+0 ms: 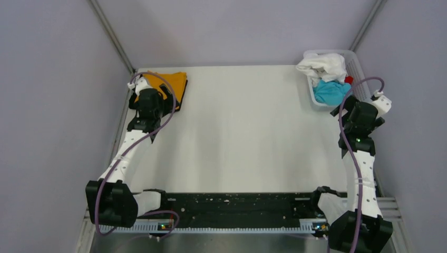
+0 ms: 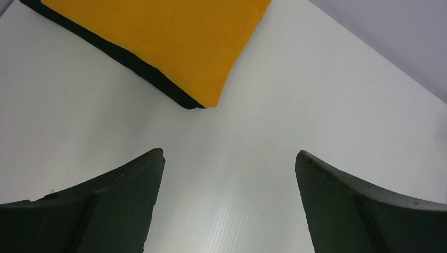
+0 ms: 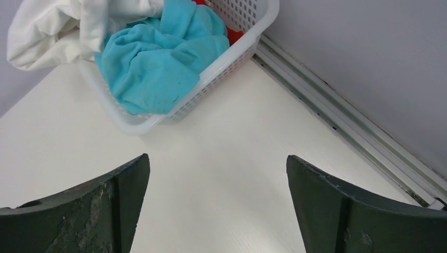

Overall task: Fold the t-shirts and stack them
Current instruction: Grab crumpled tshirt from bin with the right arm

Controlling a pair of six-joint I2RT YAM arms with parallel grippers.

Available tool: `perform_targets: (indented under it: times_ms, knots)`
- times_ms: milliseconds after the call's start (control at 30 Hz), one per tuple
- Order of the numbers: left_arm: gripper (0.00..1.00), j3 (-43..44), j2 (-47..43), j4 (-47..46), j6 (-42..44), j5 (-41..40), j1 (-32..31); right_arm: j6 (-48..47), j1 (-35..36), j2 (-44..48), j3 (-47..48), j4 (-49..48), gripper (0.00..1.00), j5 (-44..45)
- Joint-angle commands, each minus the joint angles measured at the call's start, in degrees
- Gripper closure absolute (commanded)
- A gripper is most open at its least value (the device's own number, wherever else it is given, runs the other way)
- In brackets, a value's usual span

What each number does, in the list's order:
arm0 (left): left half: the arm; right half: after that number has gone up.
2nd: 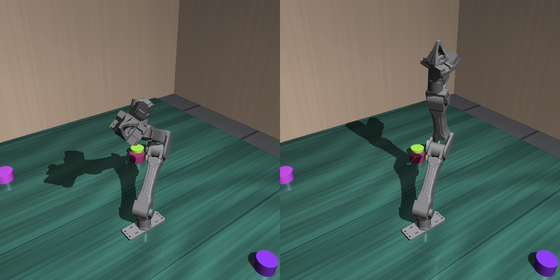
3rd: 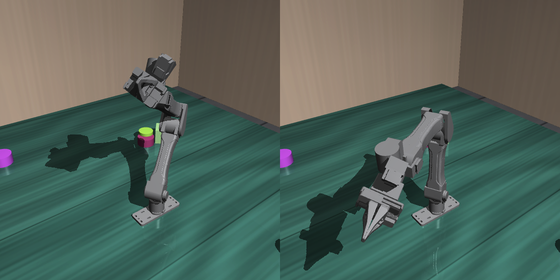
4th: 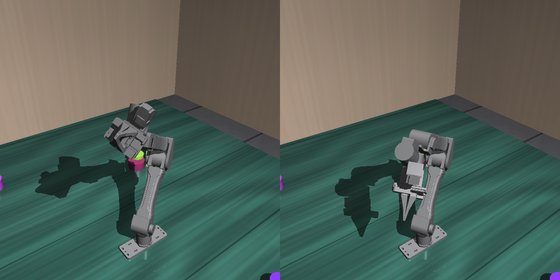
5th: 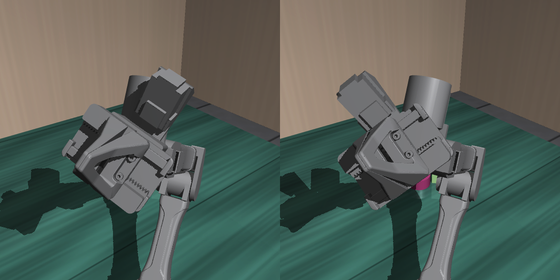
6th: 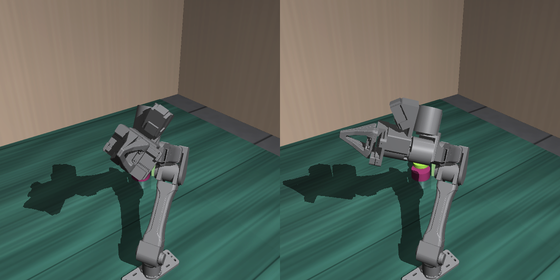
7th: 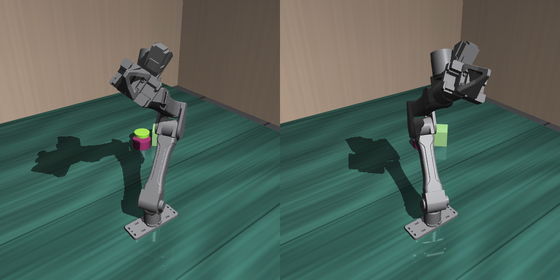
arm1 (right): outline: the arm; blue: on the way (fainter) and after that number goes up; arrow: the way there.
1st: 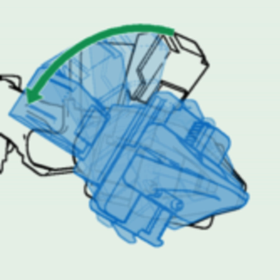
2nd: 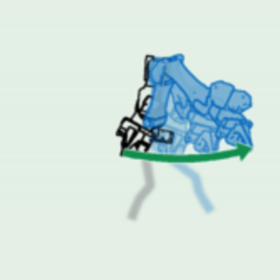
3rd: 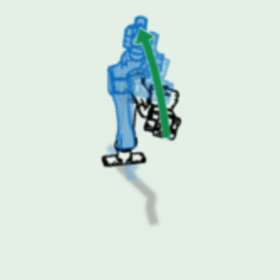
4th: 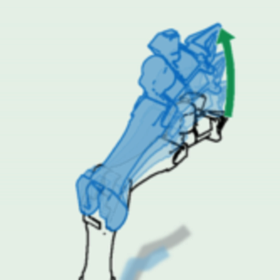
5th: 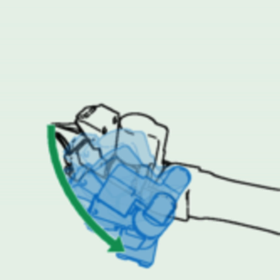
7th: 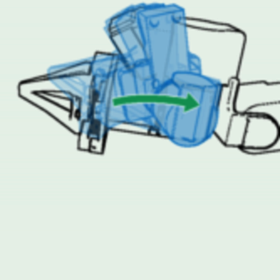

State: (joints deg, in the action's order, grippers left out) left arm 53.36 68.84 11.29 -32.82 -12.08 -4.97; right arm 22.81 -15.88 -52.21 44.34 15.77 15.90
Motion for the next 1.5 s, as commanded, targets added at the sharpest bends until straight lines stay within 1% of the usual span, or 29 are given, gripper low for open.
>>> perform_targets:
  times_ms: [0,200,267,333,433,467,533,633,733,833,967,1033,1067,1100,1167,1233,1333,1367,1467]
  knots:
    - [0.01,1.1,-2.4,-2.6,1.0,-0.9,-0.1,0.3,0.4,0.3,2.2,-3.0,0.01,-2.5]
    - [0.01,-0.2,-3.6,-2.4,1.0,-2.0,-0.1,-0.5,0.3,-0.7,2.2,-9.5,0.01,-7.0]
    - [0.01,-0.3,-3.7,-2.5,0.9,-2.0,-0.1,-1.4,0.4,-2.4,4.2,-11.3,0.01,-9.1]
    - [0.01,-0.3,-3.7,-2.3,0.9,-2.2,-0.1,-2.8,0.3,-5.9,8.2,-10.9,0.01,-11.7]
    - [0.01,-0.7,-3.8,-2.3,0.7,-2.5,-0.1,-5.9,0.3,-15.3,19.1,-4.8,0.01,-14.5]
    - [0.01,-1.0,-3.7,-2.5,0.8,-2.8,-0.1,-6.1,0.4,-20.5,23.4,-2.1,0.02,-14.1]
    - [0.01,-1.4,-3.4,-2.7,1.1,-3.6,-0.1,-7.4,0.3,-27.5,31.5,1.5,0.03,-14.1]
    - [0.01,-0.4,-2.4,-1.4,1.1,-3.5,-0.1,-8.8,0.4,-36.9,41.6,3.3,0.03,-15.0]
    - [0.01,0.5,-2.1,-0.4,0.6,-3.9,-0.1,-9.6,0.4,-45.2,49.8,3.1,0.04,-15.5]
    - [0.01,-0.7,-3.0,-0.7,0.1,-4.1,-0.1,-10.2,0.6,-53.8,60.3,4.5,0.05,-18.3]
    - [0.01,-2.2,-4.8,0.0,-1.4,-4.9,-0.1,-10.5,1.7,-65.5,73.2,9.0,0.07,-16.6]
    - [0.01,-3.5,-5.7,-0.2,-2.1,-5.5,-0.1,-10.8,2.2,-70.8,78.1,10.5,0.08,-16.9]
    - [0.01,-4.1,-6.3,-0.3,-2.4,-5.9,-0.1,-10.7,2.4,-72.9,80.2,11.1,0.11,-17.2]
    - [0.01,-4.5,-6.6,-0.1,-2.8,-6.4,-0.1,-10.3,2.5,-75.5,82.3,11.8,0.17,-17.8]
    - [0.01,-4.6,-6.9,0.6,-3.3,-7.2,-0.1,-8.4,2.6,-78.5,87.7,15.1,0.47,-19.0]
    - [0.01,-4.5,-7.2,1.3,-3.7,-7.7,-0.1,-7.0,2.8,-79.4,92.6,16.9,0.64,-20.8]
    - [0.01,-5.1,-8.1,1.2,-4.1,-8.3,-0.1,-6.6,3.4,-77.0,95.2,16.9,0.94,-22.4]
    - [0.01,-5.4,-8.5,1.1,-4.2,-8.4,-0.1,-6.4,3.6,-75.6,95.2,16.5,1.0,-23.0]
    - [0.01,-6.6,-9.7,0.4,-4.1,-8.7,-0.1,-6.1,4.5,-70.8,95.1,14.9,1.0,-25.8]
